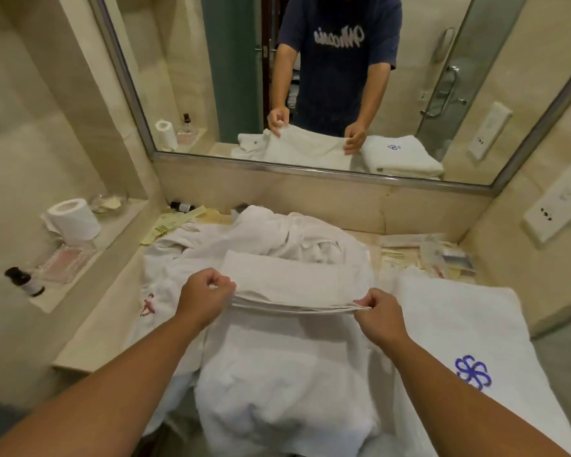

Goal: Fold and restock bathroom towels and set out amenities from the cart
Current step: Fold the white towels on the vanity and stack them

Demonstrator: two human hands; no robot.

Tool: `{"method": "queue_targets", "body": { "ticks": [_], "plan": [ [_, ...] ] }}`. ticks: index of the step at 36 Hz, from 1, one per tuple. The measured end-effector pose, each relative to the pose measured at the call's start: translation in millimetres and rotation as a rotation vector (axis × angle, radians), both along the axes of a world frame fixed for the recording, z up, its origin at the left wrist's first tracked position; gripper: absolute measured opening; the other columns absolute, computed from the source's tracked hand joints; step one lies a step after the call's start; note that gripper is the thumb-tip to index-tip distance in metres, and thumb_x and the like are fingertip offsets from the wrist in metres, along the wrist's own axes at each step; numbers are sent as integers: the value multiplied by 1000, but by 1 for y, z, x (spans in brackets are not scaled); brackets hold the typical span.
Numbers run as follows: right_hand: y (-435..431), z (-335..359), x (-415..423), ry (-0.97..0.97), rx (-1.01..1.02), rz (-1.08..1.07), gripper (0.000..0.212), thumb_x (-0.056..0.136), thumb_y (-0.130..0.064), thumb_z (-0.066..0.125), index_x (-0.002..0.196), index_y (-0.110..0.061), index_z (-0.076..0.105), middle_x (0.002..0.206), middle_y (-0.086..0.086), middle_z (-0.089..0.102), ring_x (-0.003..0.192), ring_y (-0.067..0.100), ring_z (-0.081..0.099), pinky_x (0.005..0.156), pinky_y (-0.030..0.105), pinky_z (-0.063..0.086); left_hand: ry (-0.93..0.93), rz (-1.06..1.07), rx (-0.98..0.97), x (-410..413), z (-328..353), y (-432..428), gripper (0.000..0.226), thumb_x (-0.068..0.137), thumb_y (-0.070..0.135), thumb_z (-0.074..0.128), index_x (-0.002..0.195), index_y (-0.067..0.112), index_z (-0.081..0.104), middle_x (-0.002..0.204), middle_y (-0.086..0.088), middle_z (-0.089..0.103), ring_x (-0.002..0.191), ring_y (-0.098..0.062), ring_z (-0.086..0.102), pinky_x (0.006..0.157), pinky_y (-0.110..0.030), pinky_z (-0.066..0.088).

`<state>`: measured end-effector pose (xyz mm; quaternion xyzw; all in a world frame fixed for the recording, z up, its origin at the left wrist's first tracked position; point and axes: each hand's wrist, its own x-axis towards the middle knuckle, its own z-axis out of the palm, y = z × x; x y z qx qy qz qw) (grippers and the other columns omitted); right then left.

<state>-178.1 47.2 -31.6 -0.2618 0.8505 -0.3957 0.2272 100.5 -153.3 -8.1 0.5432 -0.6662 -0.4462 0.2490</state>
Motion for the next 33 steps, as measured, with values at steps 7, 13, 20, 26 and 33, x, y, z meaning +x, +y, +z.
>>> {"method": "queue_targets", "body": {
  "ticks": [7,13,20,26,33],
  "plan": [
    [53,-58,44,95,314,168,21,90,2,58,87,-18,66,97,4,68,99,27,64,68,21,34,-158,-176,36,43,-42,49,35,83,0,72,96,30,62,123,3,59,111,-15,55,91,-25,40],
    [91,-91,88,108,291,61,55,91,-14,64,144,-11,51,141,13,54,133,29,48,113,30,33,-236,-86,-23,77,-68,92,64,82,9,74,137,18,43,130,0,43,114,-21,53,100,-35,47],
    [123,-107,138,-13,147,-253,65,74,-43,77,131,-21,55,119,1,65,107,24,64,95,46,55,-268,-30,125,117,-110,131,24,82,15,77,97,15,58,90,0,67,80,-19,63,71,-32,52],
    [138,-116,153,-142,92,-358,47,75,-23,86,109,-23,53,103,1,64,89,19,63,81,37,52,-37,-44,457,127,-149,144,35,90,15,78,117,24,59,108,7,66,107,-20,63,87,-33,52],
    [150,-130,142,-394,76,-333,49,79,0,80,110,-15,45,101,7,64,91,23,64,73,31,49,49,8,622,127,-159,153,19,105,13,56,122,11,63,108,-4,72,97,-21,66,83,-37,50]
  ]
}}
